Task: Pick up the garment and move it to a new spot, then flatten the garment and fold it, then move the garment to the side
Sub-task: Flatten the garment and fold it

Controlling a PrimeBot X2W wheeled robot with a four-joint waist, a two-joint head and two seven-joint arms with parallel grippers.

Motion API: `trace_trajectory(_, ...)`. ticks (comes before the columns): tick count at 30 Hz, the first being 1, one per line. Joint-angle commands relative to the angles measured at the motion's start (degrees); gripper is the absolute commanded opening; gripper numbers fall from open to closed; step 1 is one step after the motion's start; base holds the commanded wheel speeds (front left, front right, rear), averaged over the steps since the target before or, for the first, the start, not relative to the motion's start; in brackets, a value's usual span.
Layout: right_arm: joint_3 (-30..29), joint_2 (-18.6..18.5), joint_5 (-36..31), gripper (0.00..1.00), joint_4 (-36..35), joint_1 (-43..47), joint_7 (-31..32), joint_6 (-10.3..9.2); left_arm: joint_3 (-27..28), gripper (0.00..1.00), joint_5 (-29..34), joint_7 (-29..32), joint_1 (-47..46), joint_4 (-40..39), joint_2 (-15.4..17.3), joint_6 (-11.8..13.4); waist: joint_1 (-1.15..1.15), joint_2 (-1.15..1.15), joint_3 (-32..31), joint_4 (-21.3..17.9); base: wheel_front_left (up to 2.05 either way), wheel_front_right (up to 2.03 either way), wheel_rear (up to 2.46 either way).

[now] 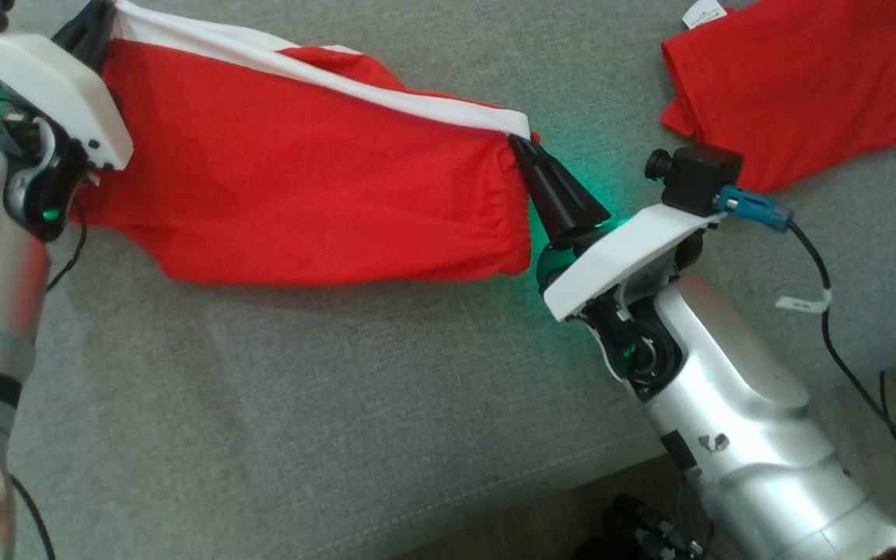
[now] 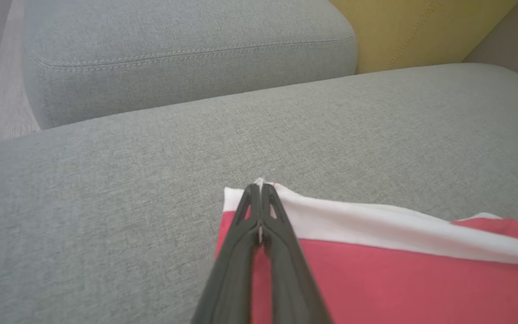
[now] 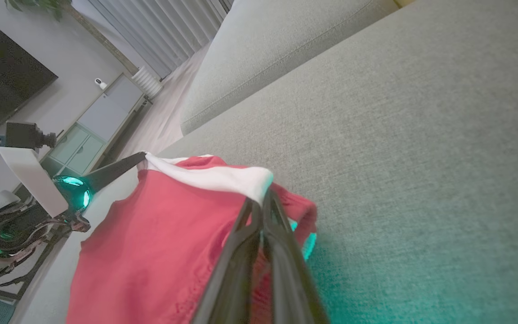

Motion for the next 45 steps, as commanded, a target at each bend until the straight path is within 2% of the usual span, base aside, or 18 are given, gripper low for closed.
trace_trajectory(1, 1.2, 0.32, 0.84, 0.1, -0.87, -1.24, -1.05, -0.05, 0.8, 0.0, -0.88, -0.75, -3.36, -0.3, 3.18, -0.32, -0.01, 0.0, 0.39, -0.16, 0.0, 0.0, 0.0)
trace_trajectory(2, 1.62, 0.32, 1.23, 0.48, -0.32, -1.68, -1.52, -0.05, 0.49, 0.0, -1.73, -0.66, -3.68, 0.86, 3.16, -0.32, -0.01, 0.0, 0.47, -0.18, 0.0, 0.0, 0.0)
trace_trajectory(3, 2.04, 0.32, 1.44, 0.9, 0.15, -2.08, -2.08, -0.05, 0.07, 0.29, -2.51, -0.4, -3.91, 1.88, 3.12, -0.32, -0.01, 0.0, 0.52, -0.18, 0.0, 0.0, 0.0)
trace_trajectory(4, 2.45, 0.32, 1.43, 1.0, 0.46, -2.46, -2.89, -0.05, -0.13, 0.68, -3.29, -0.6, -4.14, 2.68, 3.09, -0.32, -0.01, 0.0, 0.54, -0.14, 0.0, 0.0, 0.0)
trace_trajectory(5, 2.78, 0.32, 1.11, 1.0, 0.82, -2.78, -3.75, -0.05, -0.48, 1.0, -3.8, -0.83, -4.24, 3.4, 3.09, -0.32, -0.01, 0.0, 0.51, -0.08, 0.0, 0.0, 0.0)
trace_trajectory(8, 2.69, 0.32, -2.77, 1.0, 2.31, -3.59, -7.02, -0.05, -1.15, 1.0, -4.64, -3.62, -4.26, 4.57, 3.22, -0.32, -0.01, 0.0, 0.15, 0.46, 0.0, 0.0, 0.0)
trace_trajectory(10, 1.94, 0.32, -6.28, 1.0, 2.93, -3.58, -9.01, -0.05, -0.98, 1.0, -4.16, -7.54, -3.91, 5.22, 3.28, 0.05, -0.01, 0.0, -0.42, 1.0, 0.0, 0.0, 0.0)
trace_trajectory(16, -4.64, -0.37, -18.31, 1.0, 1.14, -1.0, -11.93, -0.05, 0.91, 1.0, -2.68, -17.94, -0.18, 3.56, 2.26, 5.4, -0.01, 0.0, -2.57, 3.7, 0.0, 0.0, 0.0)
trace_trajectory(19, -9.4, -1.23, -23.97, 1.0, -2.19, 1.6, -12.34, -0.05, 3.63, 1.0, -1.66, -18.83, 3.54, -2.51, 1.66, 8.88, -0.01, 0.0, -3.7, 5.61, 0.0, 0.0, 0.0)
trace_trajectory(22, -13.8, -1.75, -28.52, 1.0, -6.28, 4.72, -12.14, -0.05, 8.05, 1.0, 1.16, -18.88, 9.77, -13.46, 1.06, 12.58, -0.01, 0.0, -4.83, 7.63, 0.0, 0.0, 0.0)
trace_trajectory(25, -17.69, -1.84, -31.64, 1.0, -10.37, 8.01, -10.33, -0.05, 11.25, 1.0, 4.13, -18.89, 17.52, -22.78, 0.15, 14.78, -0.01, 0.0, -6.11, 9.24, 0.0, 0.0, 0.0)
trace_trajectory(32, -22.92, -1.51, -35.47, 1.0, -19.03, 15.45, -5.22, -0.05, 14.71, 1.0, 8.54, -18.9, 33.5, -36.85, -2.4, 17.18, -0.01, 0.0, -9.0, 11.54, 0.0, 0.0, 0.0)
trace_trajectory(39, -25.18, -1.01, -36.1, 1.0, -24.16, 21.63, -1.81, -0.05, 15.0, 1.0, 11.01, -18.91, 41.59, -41.73, -3.75, 18.13, -0.01, 0.0, -10.77, 13.01, 0.0, 0.0, 0.0)
trace_trajectory(45, -26.34, -0.35, -36.1, 1.0, -27.1, 25.39, -0.16, -0.05, 14.65, 1.0, 11.95, -18.91, 44.47, -42.9, -4.31, 18.31, -0.01, 0.0, -11.73, 13.27, 0.0, 0.0, 0.0)
